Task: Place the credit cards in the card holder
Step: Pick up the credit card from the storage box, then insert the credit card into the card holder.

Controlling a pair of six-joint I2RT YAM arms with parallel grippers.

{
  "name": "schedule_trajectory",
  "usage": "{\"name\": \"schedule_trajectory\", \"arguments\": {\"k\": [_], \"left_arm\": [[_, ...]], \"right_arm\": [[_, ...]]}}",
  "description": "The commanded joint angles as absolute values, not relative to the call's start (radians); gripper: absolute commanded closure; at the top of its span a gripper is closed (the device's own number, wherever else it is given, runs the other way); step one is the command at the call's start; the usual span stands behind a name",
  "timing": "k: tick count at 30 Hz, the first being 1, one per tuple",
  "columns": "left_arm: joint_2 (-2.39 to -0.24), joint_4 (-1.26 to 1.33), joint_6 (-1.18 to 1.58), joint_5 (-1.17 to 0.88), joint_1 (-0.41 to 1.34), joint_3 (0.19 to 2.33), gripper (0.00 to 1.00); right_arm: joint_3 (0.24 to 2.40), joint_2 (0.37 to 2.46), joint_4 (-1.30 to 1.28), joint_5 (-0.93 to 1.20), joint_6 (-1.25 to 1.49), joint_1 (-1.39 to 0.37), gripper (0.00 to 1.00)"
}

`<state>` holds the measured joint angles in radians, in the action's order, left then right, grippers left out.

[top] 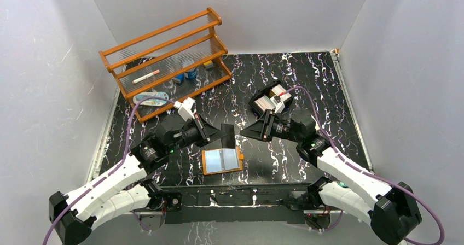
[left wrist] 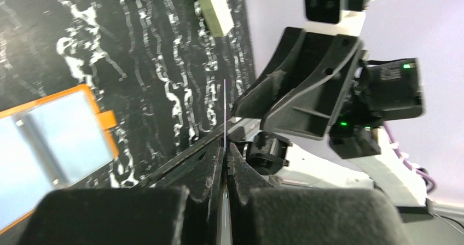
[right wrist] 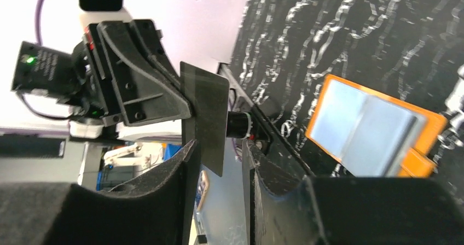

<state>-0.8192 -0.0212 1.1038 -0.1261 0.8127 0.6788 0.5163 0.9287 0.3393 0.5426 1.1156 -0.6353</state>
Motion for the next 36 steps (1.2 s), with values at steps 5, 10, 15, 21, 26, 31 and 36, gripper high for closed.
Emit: {"name": "schedule_trajectory", "arguments": {"k": [5, 10, 15, 21, 26, 31, 36], "left_arm": [[-0.824, -0.162, 1.062, -0.045, 0.809, 0.598, 1.0], [-0.835, -0.078, 1.091, -0.038, 0.803, 0.495, 1.0], [-0.906, -0.012, 1.108, -0.082, 0.782, 0.444, 1.0], [-0.914, 0.026, 1.118, -0.107, 0.748, 0.389, 1.0], [-0.916, 0.061, 1.096, -0.168, 0.701, 0.345, 1.0], [-0.949, 0.127, 1.054, -0.213, 0.687, 0.329, 1.0], [-0.965, 0.121, 1.038, -0.237, 0.649, 0.31, 1.0]], "right_arm": [[0.588, 0.983, 0.02, 0.352, 0.99, -0.648, 0.58], [0.62, 1.138, -0.048, 0.284, 0.99, -0.712, 0.58], [0.648, 1.245, -0.062, 0.157, 0.99, -0.812, 0.58], [0.674, 1.343, -0.055, 0.083, 0.99, -0.867, 0.58], [0.696, 1.423, -0.102, 0.02, 0.99, -0.908, 0.58], [0.65, 1.475, -0.075, 0.035, 0.802, -0.924, 0.67], [0.63, 1.482, -0.07, 0.016, 0.816, -0.938, 0.71]]}}
